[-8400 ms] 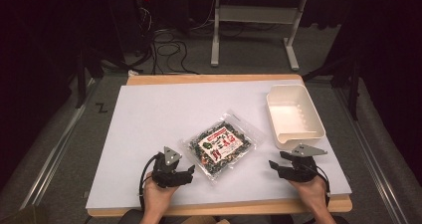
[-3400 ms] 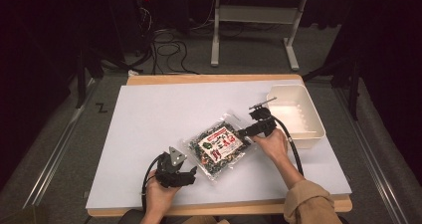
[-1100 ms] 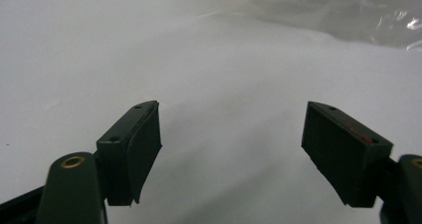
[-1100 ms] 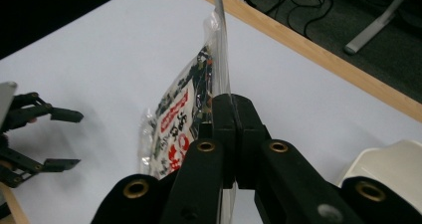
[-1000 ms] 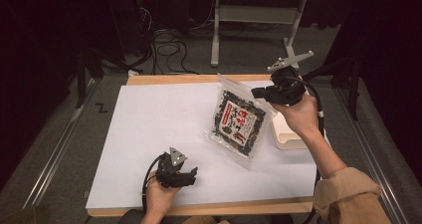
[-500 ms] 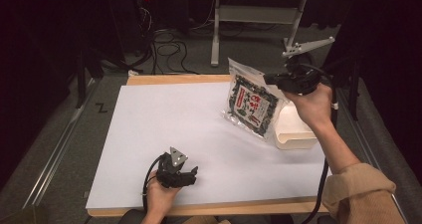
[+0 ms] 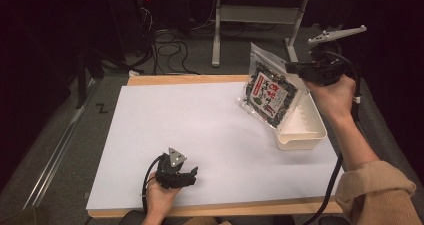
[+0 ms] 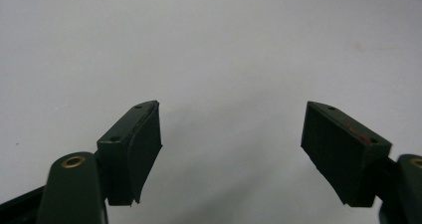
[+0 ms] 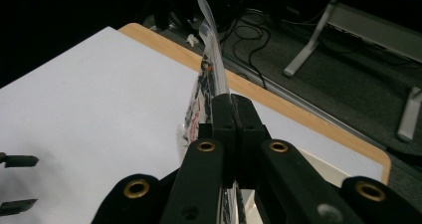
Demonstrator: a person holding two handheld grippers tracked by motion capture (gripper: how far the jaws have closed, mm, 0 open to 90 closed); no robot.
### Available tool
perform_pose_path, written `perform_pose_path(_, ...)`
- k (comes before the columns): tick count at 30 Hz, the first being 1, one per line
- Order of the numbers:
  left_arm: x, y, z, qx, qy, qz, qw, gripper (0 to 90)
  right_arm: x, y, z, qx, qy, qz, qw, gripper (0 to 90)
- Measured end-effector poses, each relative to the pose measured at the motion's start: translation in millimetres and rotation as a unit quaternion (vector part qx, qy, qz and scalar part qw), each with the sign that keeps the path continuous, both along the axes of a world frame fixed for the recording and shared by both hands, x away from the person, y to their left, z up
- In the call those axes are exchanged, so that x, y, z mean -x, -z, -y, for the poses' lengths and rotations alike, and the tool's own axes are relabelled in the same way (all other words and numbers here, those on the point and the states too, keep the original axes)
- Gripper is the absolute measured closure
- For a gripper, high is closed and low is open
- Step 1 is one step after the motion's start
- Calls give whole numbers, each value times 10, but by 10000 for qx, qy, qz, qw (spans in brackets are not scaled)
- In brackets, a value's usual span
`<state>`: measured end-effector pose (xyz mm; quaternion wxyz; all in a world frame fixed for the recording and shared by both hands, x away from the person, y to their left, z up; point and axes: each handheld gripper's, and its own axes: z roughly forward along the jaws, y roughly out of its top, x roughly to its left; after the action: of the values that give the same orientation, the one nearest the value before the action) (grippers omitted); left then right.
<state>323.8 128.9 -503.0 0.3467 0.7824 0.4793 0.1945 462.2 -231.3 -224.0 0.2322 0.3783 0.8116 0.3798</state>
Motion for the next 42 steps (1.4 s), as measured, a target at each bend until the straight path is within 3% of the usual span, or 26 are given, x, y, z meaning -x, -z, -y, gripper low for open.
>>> perform_pose_path(18,5,0,-7,-15,-12,7,10000,244,-48,-155,346,-163,605,333,9975,900)
perform_pose_path(25,5,3,11,-61,20,10,10000,244,-59,-155,455,7,822,445,9956,900)
perform_pose_path(27,4,6,4,-43,20,-5,10000,244,-70,-134,500,68,955,430,9945,900)
perform_pose_path(28,0,8,1,-23,11,-26,10000,244,-98,-101,545,229,1077,430,9930,900)
perform_pose_path(33,-6,11,18,-57,47,-48,10000,244,-142,-28,664,323,1302,379,9902,900)
perform_pose_path(38,2,12,11,-30,36,-46,10000,244,-172,42,720,322,1384,331,9893,900)
perform_pose_path(42,0,11,17,-58,59,-40,10000,244,-207,153,700,466,1337,288,9895,900)
